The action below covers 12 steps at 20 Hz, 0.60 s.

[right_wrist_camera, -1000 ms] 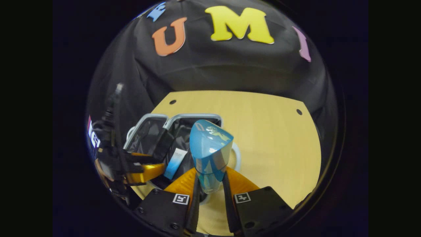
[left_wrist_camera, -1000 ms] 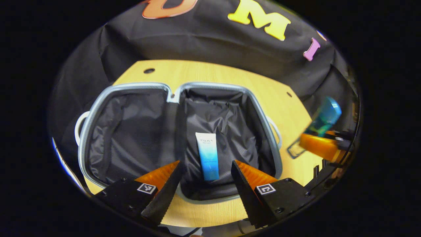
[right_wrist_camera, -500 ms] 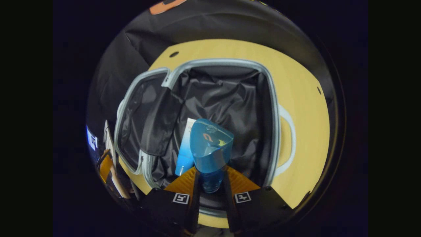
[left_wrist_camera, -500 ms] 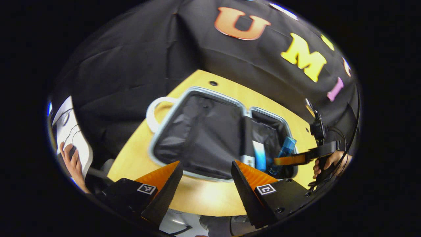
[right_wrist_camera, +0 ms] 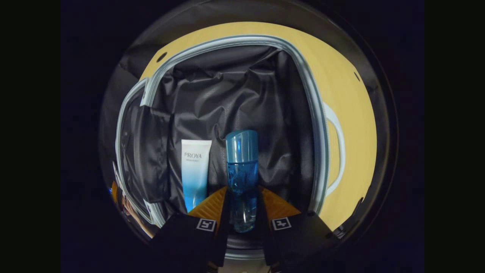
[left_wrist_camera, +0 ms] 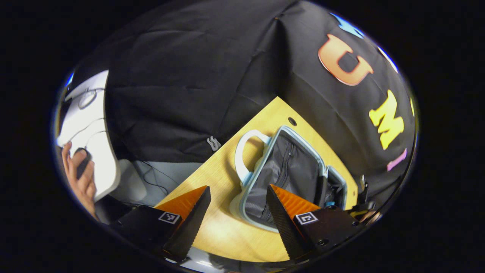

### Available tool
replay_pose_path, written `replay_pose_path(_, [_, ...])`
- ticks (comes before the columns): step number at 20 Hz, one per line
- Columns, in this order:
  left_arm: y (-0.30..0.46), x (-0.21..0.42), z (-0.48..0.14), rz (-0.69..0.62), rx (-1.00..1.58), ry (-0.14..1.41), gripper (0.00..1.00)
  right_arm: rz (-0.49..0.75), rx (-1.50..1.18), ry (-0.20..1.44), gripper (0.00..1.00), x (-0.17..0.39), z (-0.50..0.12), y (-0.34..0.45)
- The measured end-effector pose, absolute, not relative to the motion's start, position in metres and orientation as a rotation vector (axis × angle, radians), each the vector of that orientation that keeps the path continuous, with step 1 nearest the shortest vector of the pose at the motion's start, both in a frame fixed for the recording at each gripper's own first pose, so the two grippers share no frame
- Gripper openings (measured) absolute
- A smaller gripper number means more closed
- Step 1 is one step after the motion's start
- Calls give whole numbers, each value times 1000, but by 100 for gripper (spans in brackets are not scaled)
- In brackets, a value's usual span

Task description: First open the suitcase, pack the skin care products into it, and then close the suitcase.

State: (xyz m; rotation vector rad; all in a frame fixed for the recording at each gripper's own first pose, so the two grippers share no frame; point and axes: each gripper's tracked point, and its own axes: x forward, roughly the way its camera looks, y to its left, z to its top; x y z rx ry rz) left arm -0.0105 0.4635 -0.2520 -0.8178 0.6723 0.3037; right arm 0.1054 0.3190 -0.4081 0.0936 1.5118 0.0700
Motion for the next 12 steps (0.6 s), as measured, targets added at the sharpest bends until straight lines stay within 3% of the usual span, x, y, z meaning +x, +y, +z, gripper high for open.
replay_pose_path(2, [473, 8, -253, 305, -982, 612, 95, 62, 104, 1511, 39, 105, -405, 320])
replay_pose_path(4, [483, 21, -256, 313, -1083, 557, 95, 76, 133, 1497, 48, 104, -395, 323])
replay_pose_path(6, [488, 33, -265, 286, -1163, 527, 95, 120, 162, 1478, 65, 100, -378, 328])
replay_pose_path(7, [488, 43, -272, 274, -1210, 518, 95, 132, 170, 1457, 70, 98, -365, 327])
replay_pose_path(12, [490, 61, -299, 244, -1346, 511, 90, 286, 204, 1248, 77, 81, -263, 326])
